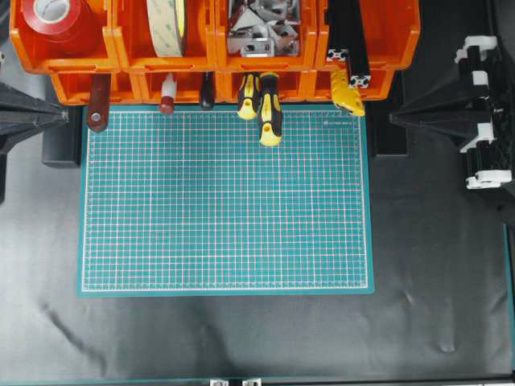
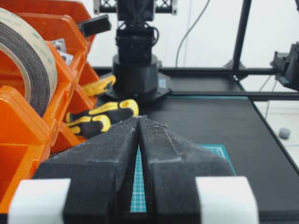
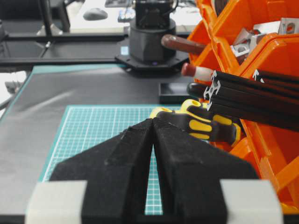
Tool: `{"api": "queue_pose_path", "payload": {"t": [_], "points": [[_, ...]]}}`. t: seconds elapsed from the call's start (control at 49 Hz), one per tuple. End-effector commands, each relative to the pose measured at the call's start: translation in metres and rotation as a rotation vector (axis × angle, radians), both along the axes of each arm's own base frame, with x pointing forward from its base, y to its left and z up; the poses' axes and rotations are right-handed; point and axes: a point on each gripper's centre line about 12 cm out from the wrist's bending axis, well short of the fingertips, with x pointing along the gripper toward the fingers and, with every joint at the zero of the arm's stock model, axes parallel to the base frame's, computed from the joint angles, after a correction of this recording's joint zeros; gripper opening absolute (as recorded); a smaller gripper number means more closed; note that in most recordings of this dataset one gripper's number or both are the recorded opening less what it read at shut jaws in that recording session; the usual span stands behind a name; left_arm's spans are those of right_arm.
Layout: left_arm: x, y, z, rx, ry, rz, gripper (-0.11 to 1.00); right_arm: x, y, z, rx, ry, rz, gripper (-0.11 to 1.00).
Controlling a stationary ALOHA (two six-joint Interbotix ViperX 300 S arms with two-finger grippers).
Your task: Pick frame from container rack with right arm.
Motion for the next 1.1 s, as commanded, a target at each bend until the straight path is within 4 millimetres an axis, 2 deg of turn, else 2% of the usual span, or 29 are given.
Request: {"api": "queue_pose_path", "payload": {"t": [0.0,0.061,0.122,0.306,0.49,0.673,0.877,1.081], "points": [[0.003,-0.001,0.011,0.027,-0.025,-0.006,0.06,0.002,0.001,0.007,0.021,-0.018,0.002,0.02],[0.003,-0.001,0.016,0.026,-0.034,-0.005,0.06,0.003,0.002,0.012,0.028,-0.024,0.008,0.04],[0.003,-0.001,0.021,0.024,-0.034,-0.006,0.00,0.004,0.003,0.018,0.052,-0.016,0.012,0.00],[0.002,0.000,0.032,0.023,0.005,-0.002,0.00,0.005,0.008,0.039,0.129,0.082,0.021,0.00],[0.001,0.000,0.035,0.025,0.034,-0.002,0.00,0.005,0.018,0.074,0.129,0.204,0.061,0.00],[0.002,0.000,0.033,0.023,0.046,0.000,0.00,0.015,0.026,0.103,0.102,0.393,0.080,0.00],[0.002,0.000,0.033,0.023,0.049,-0.002,0.00,0.043,0.034,0.120,-0.034,0.617,0.061,0.00],[0.002,-0.001,0.033,0.023,0.049,-0.003,0.00,0.064,0.041,0.129,-0.263,0.727,-0.017,0.00]]}}
